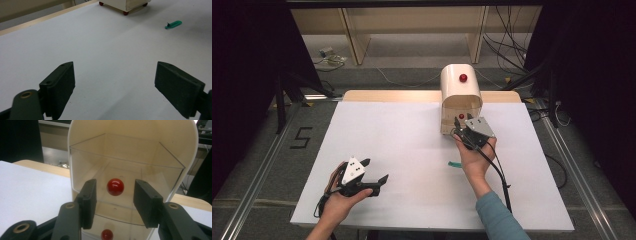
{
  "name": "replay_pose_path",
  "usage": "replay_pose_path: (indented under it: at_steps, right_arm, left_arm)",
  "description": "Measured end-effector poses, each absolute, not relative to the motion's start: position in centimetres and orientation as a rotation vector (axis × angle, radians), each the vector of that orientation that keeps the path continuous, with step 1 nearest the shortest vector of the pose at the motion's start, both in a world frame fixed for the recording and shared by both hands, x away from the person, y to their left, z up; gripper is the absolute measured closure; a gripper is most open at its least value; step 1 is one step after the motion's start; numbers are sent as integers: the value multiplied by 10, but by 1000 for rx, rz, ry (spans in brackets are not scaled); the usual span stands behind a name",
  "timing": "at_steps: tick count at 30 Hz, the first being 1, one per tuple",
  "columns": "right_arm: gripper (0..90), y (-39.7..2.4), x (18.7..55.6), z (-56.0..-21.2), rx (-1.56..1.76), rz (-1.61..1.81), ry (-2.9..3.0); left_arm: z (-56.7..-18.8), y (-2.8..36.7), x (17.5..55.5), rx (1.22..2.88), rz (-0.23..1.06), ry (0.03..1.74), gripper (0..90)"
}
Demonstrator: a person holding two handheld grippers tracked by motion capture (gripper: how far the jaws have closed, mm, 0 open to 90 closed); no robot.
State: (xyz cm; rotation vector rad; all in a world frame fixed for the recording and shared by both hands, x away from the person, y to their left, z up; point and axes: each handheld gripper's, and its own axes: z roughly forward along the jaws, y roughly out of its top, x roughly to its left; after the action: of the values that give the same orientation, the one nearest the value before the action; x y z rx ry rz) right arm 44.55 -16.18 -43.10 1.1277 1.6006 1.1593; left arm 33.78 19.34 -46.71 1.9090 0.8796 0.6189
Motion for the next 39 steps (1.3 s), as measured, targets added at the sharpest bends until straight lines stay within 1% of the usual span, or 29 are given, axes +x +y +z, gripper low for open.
replay_pose_path:
  at_steps: [13, 26, 39]
  right_arm:
    - [607, -159, 448, -434, 1143, 1141, 1555]
    - [707, -155, 448, -435, 1141, 1152, 1530]
    - [737, -153, 448, -437, 1149, 1150, 1514]
  left_arm:
    - [-467, 193, 338, 1916, 616, 874, 166]
    - [-468, 194, 338, 1915, 618, 874, 169]
    - [-468, 193, 338, 1907, 617, 876, 171]
